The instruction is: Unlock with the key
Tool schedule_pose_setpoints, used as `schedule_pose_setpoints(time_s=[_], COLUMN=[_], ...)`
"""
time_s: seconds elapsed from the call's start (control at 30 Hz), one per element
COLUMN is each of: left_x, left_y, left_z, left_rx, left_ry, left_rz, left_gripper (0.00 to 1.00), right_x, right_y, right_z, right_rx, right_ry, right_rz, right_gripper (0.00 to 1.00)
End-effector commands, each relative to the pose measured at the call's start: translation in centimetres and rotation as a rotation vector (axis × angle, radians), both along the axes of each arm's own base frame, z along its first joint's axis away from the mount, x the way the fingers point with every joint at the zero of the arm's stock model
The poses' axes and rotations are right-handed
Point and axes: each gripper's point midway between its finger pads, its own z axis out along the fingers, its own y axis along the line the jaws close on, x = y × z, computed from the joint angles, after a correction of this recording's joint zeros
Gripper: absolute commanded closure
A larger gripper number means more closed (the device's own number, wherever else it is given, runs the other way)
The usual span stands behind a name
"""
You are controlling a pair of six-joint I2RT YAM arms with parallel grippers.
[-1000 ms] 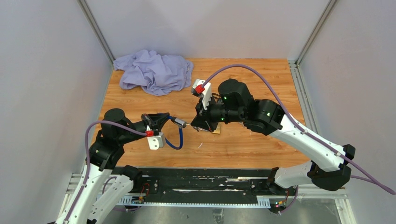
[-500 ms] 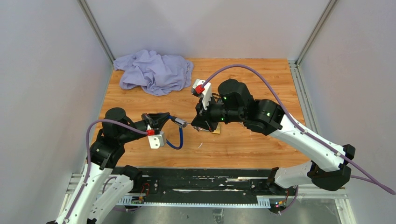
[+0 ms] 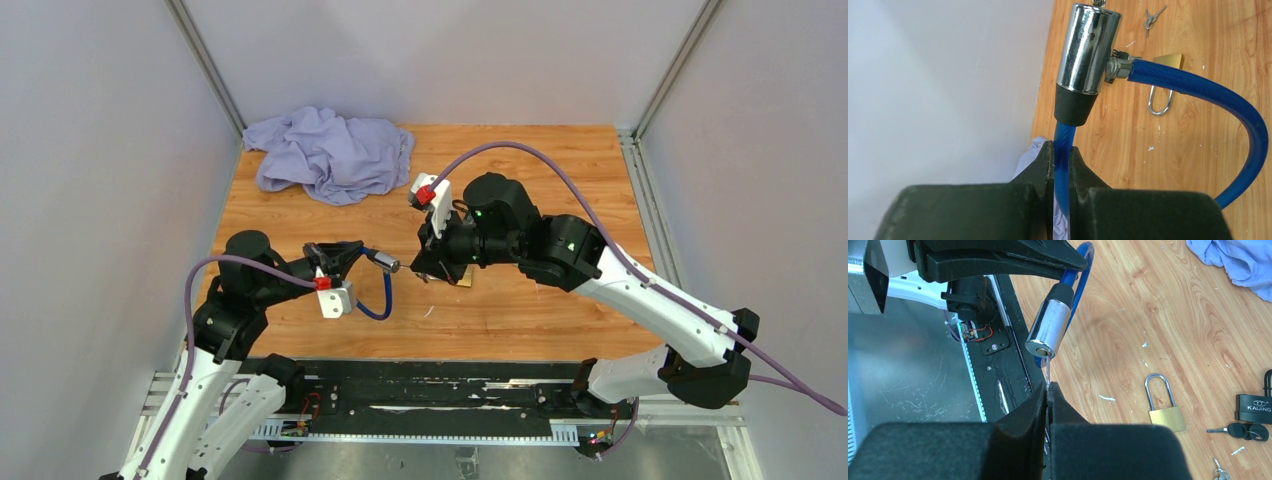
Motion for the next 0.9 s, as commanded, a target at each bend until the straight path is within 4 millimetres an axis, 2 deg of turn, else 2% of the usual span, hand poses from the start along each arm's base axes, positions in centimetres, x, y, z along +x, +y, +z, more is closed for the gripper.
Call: schedule_pose_setpoints(time_s=[0.0, 0.87], left_x=[-0.06, 0.23], left_y=[-0.19, -0.1], left_z=[2.29, 2.37], left_rx=[-0.026, -0.019], left_ry=[-0.077, -0.08], left_rz=[-0.012, -0.002], left_gripper=[1.0, 1.0], right_x=[-0.16, -0.06], right_y=[-0.05, 0.45], right_z=[0.39, 0.2], right_rx=[0.006, 0.009], right_ry=[-0.029, -0.022], right_rz=[0.004, 0.006], right_gripper=[1.0, 0.99])
